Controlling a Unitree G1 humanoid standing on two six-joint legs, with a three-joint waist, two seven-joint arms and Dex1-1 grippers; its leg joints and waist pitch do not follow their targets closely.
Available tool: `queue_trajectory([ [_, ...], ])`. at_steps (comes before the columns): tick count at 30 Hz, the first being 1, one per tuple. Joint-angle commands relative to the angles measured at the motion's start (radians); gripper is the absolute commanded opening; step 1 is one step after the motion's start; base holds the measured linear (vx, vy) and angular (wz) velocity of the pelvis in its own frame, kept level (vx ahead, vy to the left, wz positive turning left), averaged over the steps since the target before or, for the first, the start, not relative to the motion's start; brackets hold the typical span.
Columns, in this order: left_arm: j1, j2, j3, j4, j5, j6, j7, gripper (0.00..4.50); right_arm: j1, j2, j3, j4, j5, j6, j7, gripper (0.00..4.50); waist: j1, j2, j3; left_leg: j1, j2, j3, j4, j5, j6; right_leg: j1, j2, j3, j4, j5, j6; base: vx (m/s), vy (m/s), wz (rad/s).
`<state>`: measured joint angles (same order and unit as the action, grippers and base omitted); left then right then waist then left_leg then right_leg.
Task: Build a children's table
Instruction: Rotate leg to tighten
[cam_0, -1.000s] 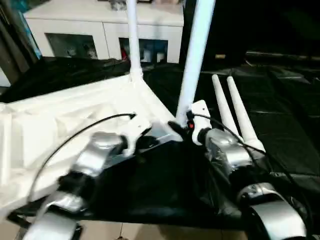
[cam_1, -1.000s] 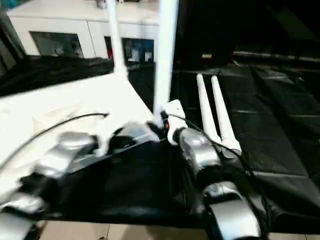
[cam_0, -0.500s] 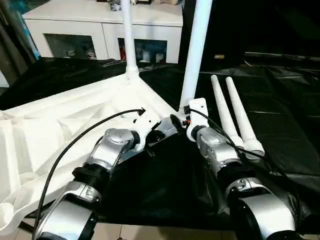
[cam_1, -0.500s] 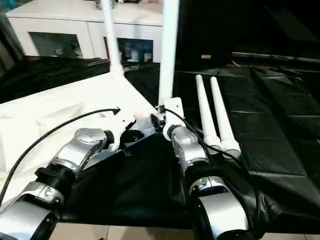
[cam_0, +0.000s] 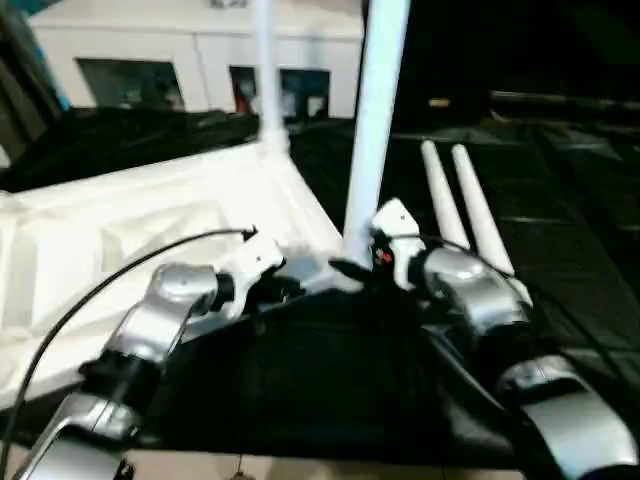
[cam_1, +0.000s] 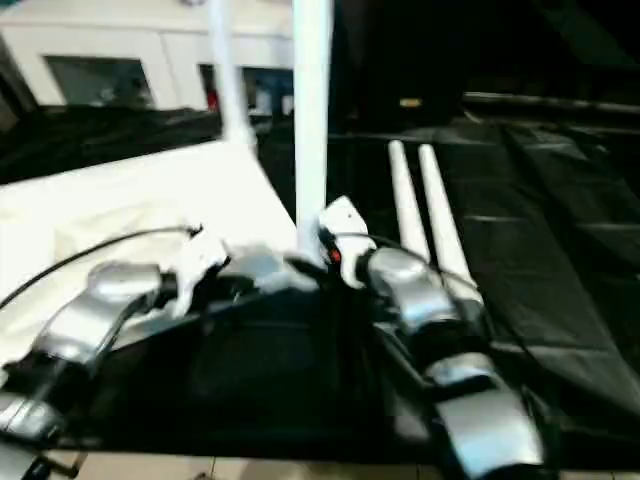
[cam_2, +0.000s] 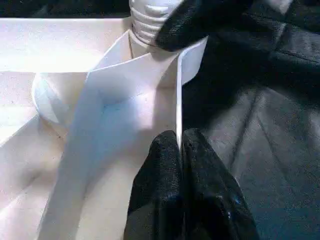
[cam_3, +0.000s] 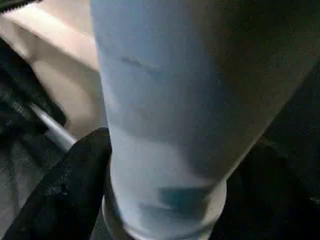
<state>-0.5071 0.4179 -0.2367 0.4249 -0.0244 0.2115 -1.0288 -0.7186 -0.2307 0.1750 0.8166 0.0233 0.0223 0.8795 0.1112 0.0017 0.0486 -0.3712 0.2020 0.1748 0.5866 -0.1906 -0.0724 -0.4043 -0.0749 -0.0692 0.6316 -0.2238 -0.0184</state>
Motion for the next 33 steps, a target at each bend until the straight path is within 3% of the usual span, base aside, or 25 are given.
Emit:
queue_trajectory([
  [1,0.025,0.002,-0.011,-0.009,-0.023,0.004,-0.022,0.00,0.005,-0.018,0.008,-0.024,-0.014,0.012,0.019,3.67,0.002,-0.008,-0.067,0.008,0.032,-0.002,-0.053,-0.032,0.100,0.063,-0.067,0.046,-0.048,0.122,-0.274,0.000,0.000,0.00],
  [2,0.028,0.003,-0.010,-0.012,-0.023,0.004,-0.024,0.00,0.004,-0.020,0.011,-0.022,-0.017,0.011,0.020,3.53,0.002,-0.009,-0.065,0.009,0.031,-0.002,-0.056,-0.054,0.082,0.063,-0.068,0.047,-0.051,0.078,-0.265,0.000,0.000,0.00],
  [5,0.038,0.008,-0.008,-0.029,-0.024,0.015,-0.031,0.00,0.004,-0.024,0.016,-0.019,-0.021,0.011,0.026,3.20,0.001,-0.010,-0.065,0.010,0.031,-0.003,-0.057,-0.060,0.067,0.062,-0.069,0.050,-0.052,0.059,-0.257,0.000,0.000,0.00],
  [11,0.044,0.012,-0.005,-0.046,-0.029,0.033,-0.036,0.00,0.003,-0.010,0.002,-0.024,0.009,0.040,0.042,2.83,-0.001,-0.010,-0.068,0.007,0.027,-0.002,-0.051,-0.014,0.085,0.064,-0.066,0.049,-0.045,0.132,-0.265,0.000,0.000,0.00],
  [17,0.028,-0.006,0.005,-0.015,-0.018,0.061,0.009,0.00,0.017,0.017,-0.027,0.002,0.033,0.078,-0.009,2.74,-0.002,-0.009,-0.067,0.008,0.027,-0.002,-0.052,-0.027,0.081,0.063,-0.066,0.049,-0.048,0.110,-0.266,0.000,0.000,0.00],
  [19,-0.014,-0.047,0.022,0.051,0.010,0.078,0.113,0.00,0.010,0.052,-0.064,0.051,0.033,0.096,-0.143,2.74,-0.005,-0.009,-0.064,0.010,0.026,-0.002,-0.055,-0.044,0.067,0.061,-0.066,0.050,-0.052,0.077,-0.263,0.000,0.000,0.00],
  [20,-0.057,-0.087,0.037,0.118,0.035,0.089,0.215,0.00,0.001,0.087,-0.099,0.098,0.035,0.112,-0.286,2.74,-0.007,-0.007,-0.058,0.016,0.026,-0.001,-0.060,-0.100,0.031,0.055,-0.069,0.053,-0.065,-0.021,-0.252,0.000,0.000,0.00],
  [22,-0.088,-0.118,0.048,0.166,0.045,0.097,0.282,0.00,-0.010,0.113,-0.128,0.136,0.040,0.127,-0.397,2.74,-0.005,-0.003,-0.057,0.022,0.027,-0.005,-0.067,-0.151,-0.008,0.055,-0.072,0.053,-0.073,-0.117,-0.228,0.000,0.000,0.00],
  [25,-0.119,-0.152,0.052,0.209,0.049,0.108,0.335,0.00,-0.021,0.140,-0.149,0.175,0.042,0.141,-0.505,2.73,-0.004,-0.005,-0.054,0.019,0.027,-0.006,-0.070,-0.194,-0.021,0.055,-0.075,0.055,-0.082,-0.183,-0.198,0.000,0.000,0.00],
  [28,-0.184,-0.222,0.038,0.292,0.076,0.122,0.429,0.00,-0.046,0.220,-0.172,0.233,0.034,0.138,-0.697,2.73,-0.002,0.003,-0.052,0.035,0.025,-0.008,-0.075,-0.249,-0.051,0.044,-0.073,0.057,-0.094,-0.262,-0.171,0.000,0.000,0.00],
  [32,-0.211,-0.243,0.021,0.324,0.091,0.117,0.422,0.00,-0.070,0.266,-0.171,0.252,0.023,0.107,-0.710,2.73,0.000,0.002,-0.057,0.026,0.025,-0.011,-0.079,-0.230,-0.042,0.053,-0.072,0.055,-0.086,-0.179,-0.167,0.000,0.000,0.00],
  [33,-0.215,-0.245,0.022,0.331,0.093,0.111,0.420,0.00,-0.076,0.271,-0.174,0.256,0.026,0.098,-0.702,3.08,0.001,0.003,-0.058,0.024,0.025,-0.011,-0.078,-0.222,-0.040,0.055,-0.073,0.055,-0.084,-0.163,-0.169,0.000,0.000,0.00],
])
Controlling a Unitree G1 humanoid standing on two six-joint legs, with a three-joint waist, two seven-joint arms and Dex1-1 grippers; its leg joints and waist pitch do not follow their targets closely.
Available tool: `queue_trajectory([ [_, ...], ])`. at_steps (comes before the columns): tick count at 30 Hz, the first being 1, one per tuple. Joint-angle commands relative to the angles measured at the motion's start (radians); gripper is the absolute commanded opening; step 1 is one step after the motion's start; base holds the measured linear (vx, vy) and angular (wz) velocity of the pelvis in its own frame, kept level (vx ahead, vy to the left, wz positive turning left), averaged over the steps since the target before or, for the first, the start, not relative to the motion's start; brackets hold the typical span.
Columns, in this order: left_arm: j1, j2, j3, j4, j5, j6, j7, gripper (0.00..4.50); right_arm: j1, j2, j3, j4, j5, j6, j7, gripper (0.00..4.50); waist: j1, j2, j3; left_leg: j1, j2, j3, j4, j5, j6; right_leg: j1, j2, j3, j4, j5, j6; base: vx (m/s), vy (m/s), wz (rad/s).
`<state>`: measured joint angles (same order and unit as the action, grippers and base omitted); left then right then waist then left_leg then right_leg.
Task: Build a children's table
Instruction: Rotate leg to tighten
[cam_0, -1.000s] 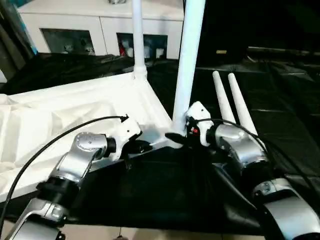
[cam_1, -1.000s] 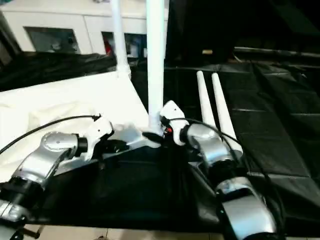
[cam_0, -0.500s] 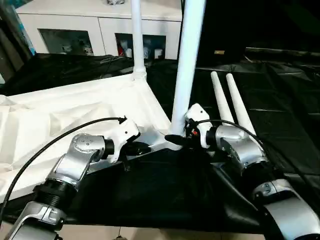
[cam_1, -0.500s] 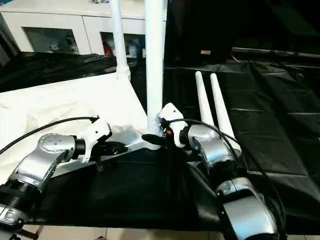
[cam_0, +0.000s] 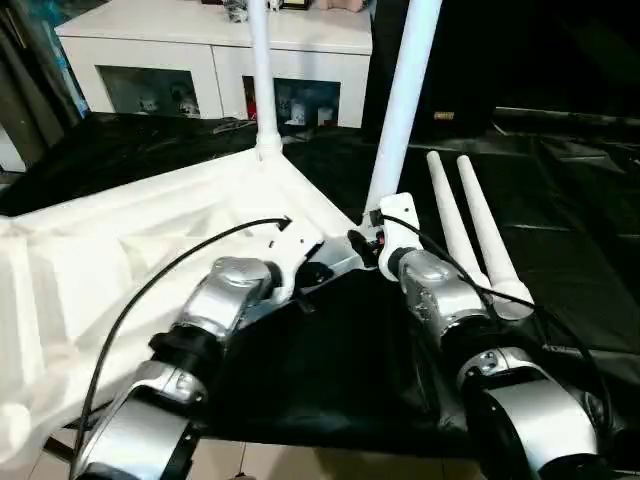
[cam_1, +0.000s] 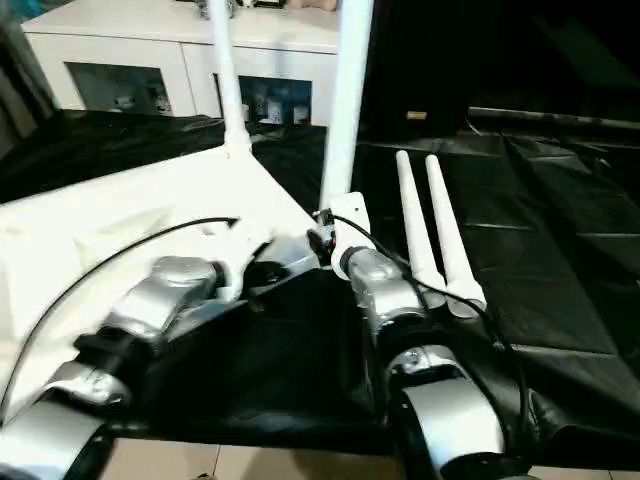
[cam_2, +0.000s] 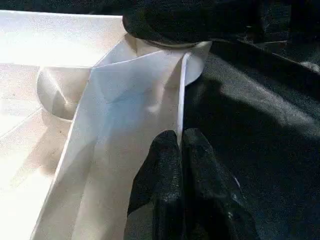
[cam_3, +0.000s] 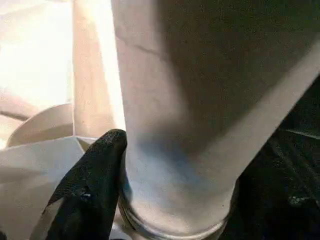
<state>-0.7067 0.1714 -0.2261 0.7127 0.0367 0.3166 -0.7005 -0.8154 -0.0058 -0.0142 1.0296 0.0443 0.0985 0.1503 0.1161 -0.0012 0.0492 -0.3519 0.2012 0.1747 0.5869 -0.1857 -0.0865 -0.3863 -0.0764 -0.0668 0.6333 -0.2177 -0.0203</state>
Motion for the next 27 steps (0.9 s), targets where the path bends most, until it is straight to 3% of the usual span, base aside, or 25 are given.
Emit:
queue_trajectory([
  [1,-0.019,0.000,0.011,0.048,0.032,0.001,0.090,0.00,0.017,0.050,0.013,0.045,0.007,0.014,0.034,3.29,-0.003,0.004,-0.058,0.003,0.026,-0.010,-0.077,-0.214,-0.020,0.038,-0.071,0.052,-0.085,-0.146,-0.171,0.000,0.000,0.00],
  [6,0.001,0.027,0.011,0.029,0.016,-0.031,0.024,0.00,0.007,0.034,0.034,0.024,0.001,-0.033,0.146,3.85,-0.014,0.002,-0.060,-0.005,0.025,-0.012,-0.076,-0.182,0.000,0.046,-0.072,0.049,-0.079,-0.098,-0.184,0.000,0.000,0.00],
  [10,0.044,0.068,0.002,-0.005,-0.001,-0.094,-0.075,0.00,0.009,-0.017,0.058,-0.012,-0.003,-0.066,0.269,3.90,-0.019,-0.002,-0.063,-0.010,0.025,-0.010,-0.071,-0.134,0.032,0.052,-0.072,0.048,-0.073,-0.033,-0.213,0.000,0.000,0.00],
  [13,0.083,0.109,-0.005,-0.027,-0.014,-0.150,-0.150,0.00,0.024,-0.082,0.111,-0.049,-0.033,-0.119,0.423,3.90,-0.018,-0.001,-0.066,-0.011,0.026,-0.006,-0.064,-0.094,0.058,0.051,-0.071,0.047,-0.067,0.029,-0.227,0.000,0.000,0.00],
  [16,0.139,0.153,-0.011,-0.109,-0.059,-0.162,-0.270,0.00,0.034,-0.141,0.124,-0.091,-0.026,-0.131,0.562,3.90,-0.014,-0.002,-0.070,-0.013,0.028,-0.006,-0.059,-0.061,0.085,0.055,-0.071,0.045,-0.058,0.078,-0.244,0.000,0.000,0.00],
  [18,0.155,0.167,-0.014,-0.136,-0.073,-0.161,-0.308,0.00,0.037,-0.157,0.129,-0.101,-0.024,-0.133,0.606,3.90,-0.013,0.000,-0.071,-0.014,0.029,-0.002,-0.055,-0.031,0.103,0.049,-0.065,0.044,-0.052,0.126,-0.263,0.000,0.000,0.00],
  [22,0.197,0.216,-0.028,-0.214,-0.091,-0.161,-0.386,0.00,0.056,-0.218,0.184,-0.139,-0.043,-0.151,0.745,3.90,-0.006,0.001,-0.068,-0.010,0.033,-0.001,-0.055,-0.067,0.107,0.044,-0.064,0.043,-0.052,0.097,-0.273,0.000,0.000,0.00],
  [27,0.215,0.239,-0.014,-0.238,-0.096,-0.158,-0.408,0.00,0.065,-0.258,0.218,-0.159,-0.054,-0.150,0.839,3.90,-0.001,-0.002,-0.064,-0.009,0.032,-0.001,-0.059,-0.105,0.081,0.044,-0.066,0.045,-0.060,0.017,-0.257,0.000,0.000,0.00],
])
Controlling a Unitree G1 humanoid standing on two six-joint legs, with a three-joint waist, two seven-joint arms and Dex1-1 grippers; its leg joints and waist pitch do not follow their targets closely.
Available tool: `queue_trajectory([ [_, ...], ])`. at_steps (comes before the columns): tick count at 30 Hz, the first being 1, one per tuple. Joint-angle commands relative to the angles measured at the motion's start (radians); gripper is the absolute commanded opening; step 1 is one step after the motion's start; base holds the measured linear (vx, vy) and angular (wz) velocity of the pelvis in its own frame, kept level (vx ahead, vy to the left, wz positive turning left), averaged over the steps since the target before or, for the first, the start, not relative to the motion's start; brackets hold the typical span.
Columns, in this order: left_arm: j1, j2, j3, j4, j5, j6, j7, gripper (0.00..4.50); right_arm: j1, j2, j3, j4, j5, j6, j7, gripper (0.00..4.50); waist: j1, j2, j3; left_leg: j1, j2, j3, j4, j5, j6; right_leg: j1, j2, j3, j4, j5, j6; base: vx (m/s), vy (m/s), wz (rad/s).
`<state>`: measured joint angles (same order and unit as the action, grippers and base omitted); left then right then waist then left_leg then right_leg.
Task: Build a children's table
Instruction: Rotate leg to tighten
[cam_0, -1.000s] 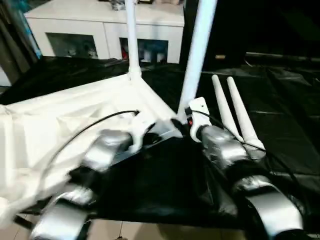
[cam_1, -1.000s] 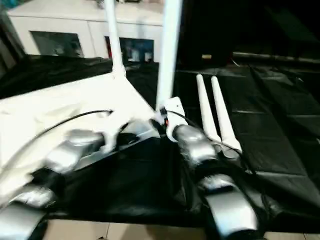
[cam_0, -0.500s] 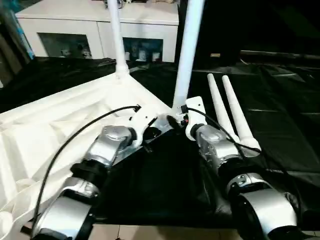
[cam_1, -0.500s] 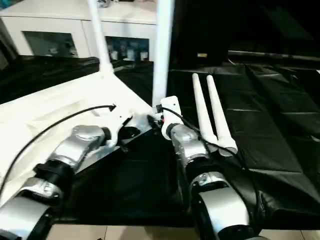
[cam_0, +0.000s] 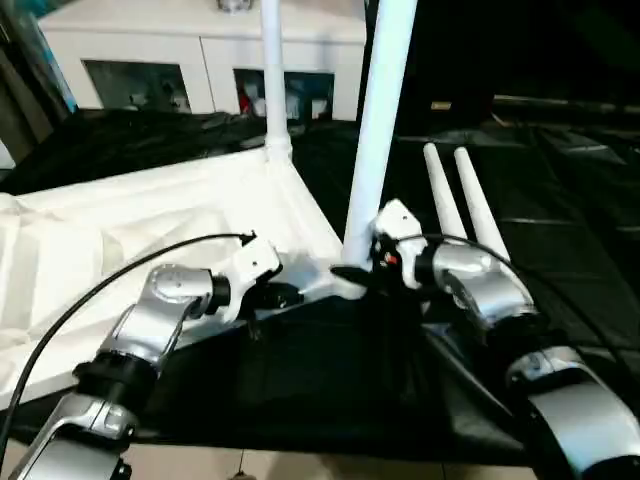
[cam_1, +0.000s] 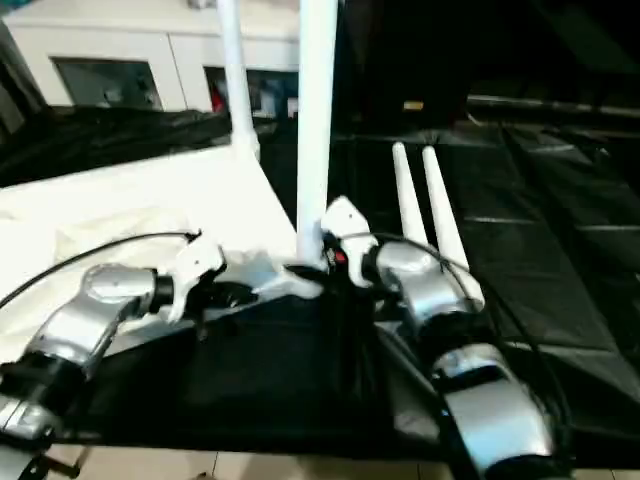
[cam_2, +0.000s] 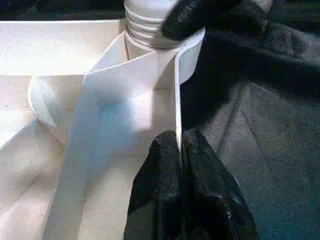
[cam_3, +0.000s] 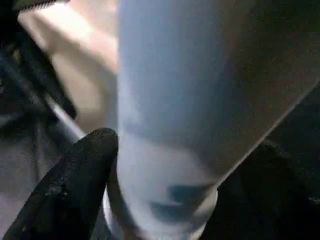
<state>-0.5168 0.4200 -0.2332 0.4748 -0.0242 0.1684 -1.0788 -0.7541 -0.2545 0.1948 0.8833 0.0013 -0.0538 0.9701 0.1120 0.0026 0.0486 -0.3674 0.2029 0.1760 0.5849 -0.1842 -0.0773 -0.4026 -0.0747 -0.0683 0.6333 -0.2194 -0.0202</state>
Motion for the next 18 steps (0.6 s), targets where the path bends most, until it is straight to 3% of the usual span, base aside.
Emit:
queue_trajectory([
  [1,0.028,-0.006,-0.005,-0.005,-0.035,-0.007,-0.033,0.00,0.005,-0.013,0.012,-0.016,-0.012,0.004,0.033,3.90,0.003,-0.006,-0.064,0.006,0.030,-0.002,-0.057,-0.109,0.067,0.060,-0.068,0.048,-0.061,0.009,-0.254,0.000,0.000,0.00],
  [8,0.035,0.000,0.002,-0.026,-0.036,0.005,-0.031,0.00,-0.002,-0.004,0.004,-0.005,-0.002,0.016,0.024,3.90,0.003,-0.005,-0.067,0.005,0.028,-0.003,-0.054,-0.069,0.077,0.059,-0.066,0.047,-0.054,0.062,-0.259,0.000,0.000,0.00],
  [9,0.034,0.000,0.003,-0.026,-0.036,0.005,-0.032,0.00,-0.003,-0.001,0.000,-0.002,0.001,0.020,0.022,3.63,0.003,-0.004,-0.067,0.005,0.028,-0.003,-0.053,-0.070,0.078,0.059,-0.066,0.047,-0.054,0.062,-0.260,0.000,0.000,0.00],
  [12,0.034,-0.001,0.003,-0.025,-0.036,0.006,-0.033,0.00,-0.003,0.004,-0.004,-0.002,0.003,0.023,0.022,3.63,0.003,-0.004,-0.066,0.005,0.029,-0.003,-0.055,-0.087,0.072,0.060,-0.067,0.047,-0.056,0.042,-0.258,0.000,0.000,0.00],
  [18,0.042,0.004,-0.001,-0.032,-0.037,0.016,-0.047,0.00,0.023,0.018,-0.028,-0.014,0.039,0.051,0.043,3.05,0.003,0.000,-0.069,0.005,0.029,-0.004,-0.053,-0.080,0.071,0.061,-0.066,0.047,-0.053,0.068,-0.264,0.000,0.000,0.00],
])
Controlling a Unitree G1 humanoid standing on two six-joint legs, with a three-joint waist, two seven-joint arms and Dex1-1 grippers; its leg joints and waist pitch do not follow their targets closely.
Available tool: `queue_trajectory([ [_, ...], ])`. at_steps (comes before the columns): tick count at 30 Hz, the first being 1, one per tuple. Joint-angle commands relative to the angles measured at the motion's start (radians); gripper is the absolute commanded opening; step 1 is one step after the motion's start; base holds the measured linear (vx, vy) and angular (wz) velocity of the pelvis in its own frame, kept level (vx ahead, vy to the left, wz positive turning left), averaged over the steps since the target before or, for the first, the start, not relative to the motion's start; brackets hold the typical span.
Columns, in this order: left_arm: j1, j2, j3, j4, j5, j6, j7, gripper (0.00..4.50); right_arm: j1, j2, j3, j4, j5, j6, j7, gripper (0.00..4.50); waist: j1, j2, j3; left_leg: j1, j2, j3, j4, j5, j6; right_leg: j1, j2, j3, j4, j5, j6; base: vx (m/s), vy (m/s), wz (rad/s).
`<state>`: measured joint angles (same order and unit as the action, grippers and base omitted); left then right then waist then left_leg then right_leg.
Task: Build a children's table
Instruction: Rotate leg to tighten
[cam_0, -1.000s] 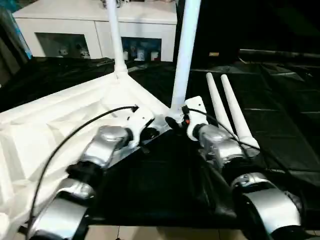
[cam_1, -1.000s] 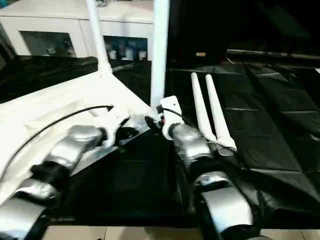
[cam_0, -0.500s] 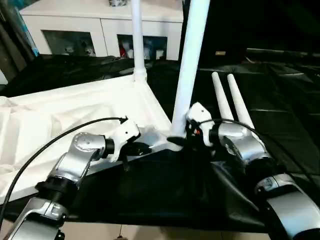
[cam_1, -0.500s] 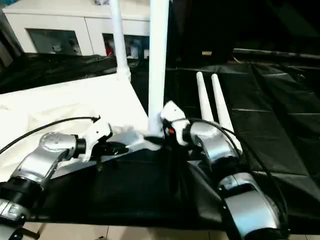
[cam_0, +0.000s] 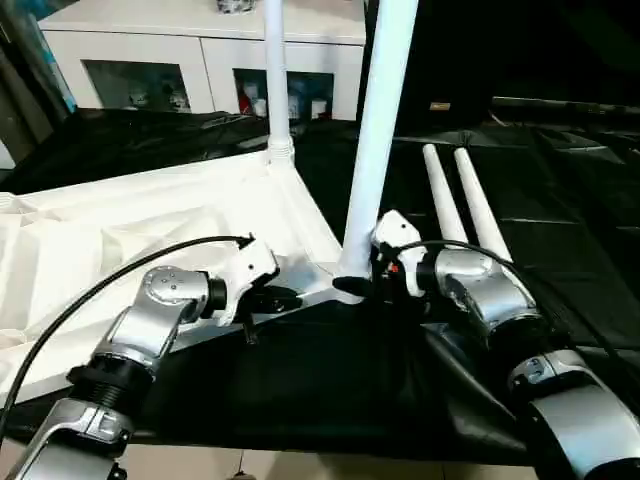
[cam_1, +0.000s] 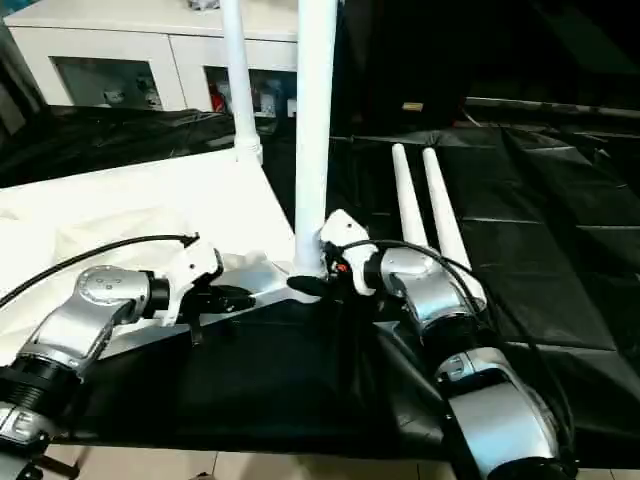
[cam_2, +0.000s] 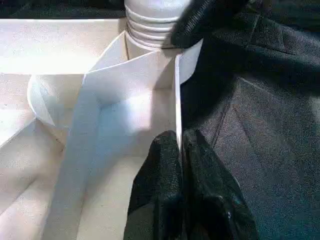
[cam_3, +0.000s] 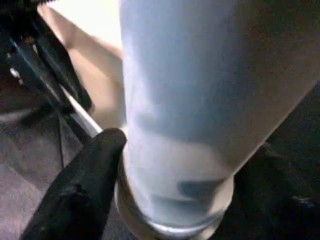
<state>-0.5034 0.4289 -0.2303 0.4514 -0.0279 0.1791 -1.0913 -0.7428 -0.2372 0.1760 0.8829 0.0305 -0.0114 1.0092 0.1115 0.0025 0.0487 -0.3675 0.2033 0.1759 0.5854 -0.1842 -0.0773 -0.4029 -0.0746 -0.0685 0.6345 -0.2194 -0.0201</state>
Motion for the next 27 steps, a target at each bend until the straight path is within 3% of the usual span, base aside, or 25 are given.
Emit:
queue_trajectory([
  [1,0.029,-0.005,-0.004,-0.008,-0.033,0.005,-0.035,0.00,0.016,0.003,-0.014,-0.014,0.015,0.013,0.002,3.05,0.003,0.000,-0.069,0.005,0.028,-0.003,-0.053,-0.077,0.072,0.061,-0.065,0.047,-0.054,0.076,-0.264,0.000,0.000,0.00],
  [2,0.029,-0.005,-0.004,-0.007,-0.034,0.006,-0.035,0.00,0.021,0.006,-0.019,-0.015,0.021,0.018,-0.001,2.83,0.003,0.000,-0.069,0.005,0.028,-0.004,-0.053,-0.076,0.072,0.061,-0.065,0.046,-0.054,0.081,-0.265,0.000,0.000,0.00],
  [6,0.017,-0.032,0.004,0.007,-0.034,0.026,0.001,0.00,0.030,0.039,-0.074,0.009,0.056,0.067,-0.083,2.73,0.002,0.000,-0.068,0.005,0.028,-0.004,-0.055,-0.084,0.067,0.061,-0.065,0.046,-0.055,0.068,-0.266,0.000,0.000,0.00],
  [10,-0.025,-0.089,0.012,0.064,-0.005,0.056,0.109,0.00,0.036,0.079,-0.082,0.065,0.031,0.098,-0.228,2.69,-0.004,0.004,-0.061,0.011,0.028,-0.005,-0.062,-0.146,0.033,0.055,-0.068,0.048,-0.069,-0.049,-0.250,0.000,0.000,0.00],
  [11,-0.030,-0.095,0.012,0.072,-0.001,0.056,0.121,0.00,0.037,0.084,-0.084,0.069,0.030,0.100,-0.242,2.68,-0.004,0.002,-0.055,0.015,0.028,-0.006,-0.066,-0.189,0.014,0.054,-0.071,0.050,-0.079,-0.131,-0.235,0.000,0.000,0.00],
  [13,-0.085,-0.154,0.030,0.153,0.034,0.084,0.272,0.00,0.030,0.139,-0.116,0.114,0.028,0.126,-0.427,2.67,-0.005,0.005,-0.045,0.024,0.026,-0.008,-0.074,-0.266,-0.017,0.046,-0.072,0.053,-0.096,-0.289,-0.193,0.000,0.000,0.00],
  [15,-0.106,-0.178,0.041,0.184,0.043,0.098,0.332,0.00,0.024,0.160,-0.133,0.132,0.030,0.140,-0.507,2.67,-0.005,0.002,-0.044,0.030,0.026,-0.014,-0.079,-0.316,-0.033,0.048,-0.078,0.052,-0.105,-0.394,-0.161,0.000,0.000,0.00],
  [17,-0.171,-0.248,0.055,0.276,0.072,0.125,0.482,0.00,-0.008,0.235,-0.186,0.192,0.039,0.180,-0.741,2.67,-0.007,0.008,-0.046,0.038,0.026,-0.013,-0.080,-0.313,-0.051,0.037,-0.074,0.058,-0.107,-0.365,-0.159,0.000,0.000,0.00],
  [19,-0.184,-0.262,0.053,0.292,0.078,0.125,0.499,0.00,-0.017,0.255,-0.192,0.202,0.039,0.180,-0.786,2.67,-0.003,0.007,-0.050,0.041,0.025,-0.013,-0.080,-0.317,-0.050,0.037,-0.074,0.057,-0.106,-0.341,-0.158,0.000,0.000,0.00],
  [22,-0.202,-0.277,0.035,0.309,0.090,0.108,0.486,0.00,-0.042,0.297,-0.172,0.206,0.023,0.148,-0.794,2.67,-0.001,0.008,-0.054,0.024,0.025,-0.016,-0.082,-0.285,-0.036,0.049,-0.075,0.054,-0.099,-0.271,-0.155,0.000,0.000,0.00],
  [25,-0.196,-0.266,0.024,0.298,0.092,0.096,0.447,0.00,-0.045,0.297,-0.143,0.184,-0.003,0.100,-0.746,2.67,-0.001,0.005,-0.056,0.019,0.025,-0.014,-0.081,-0.252,-0.025,0.053,-0.075,0.054,-0.095,-0.212,-0.163,0.000,0.000,0.00],
  [26,-0.194,-0.260,0.018,0.299,0.093,0.086,0.432,0.00,-0.047,0.298,-0.149,0.181,0.003,0.086,-0.724,3.37,0.000,0.005,-0.056,0.020,0.026,-0.014,-0.081,-0.248,-0.023,0.052,-0.076,0.053,-0.094,-0.206,-0.164,0.000,0.000,0.00],
  [27,-0.188,-0.250,0.013,0.293,0.090,0.074,0.405,0.00,-0.050,0.295,-0.156,0.176,0.011,0.074,-0.700,3.37,-0.002,0.003,-0.055,0.017,0.025,-0.014,-0.082,-0.243,-0.019,0.054,-0.075,0.053,-0.093,-0.204,-0.166,0.000,0.000,0.00],
])
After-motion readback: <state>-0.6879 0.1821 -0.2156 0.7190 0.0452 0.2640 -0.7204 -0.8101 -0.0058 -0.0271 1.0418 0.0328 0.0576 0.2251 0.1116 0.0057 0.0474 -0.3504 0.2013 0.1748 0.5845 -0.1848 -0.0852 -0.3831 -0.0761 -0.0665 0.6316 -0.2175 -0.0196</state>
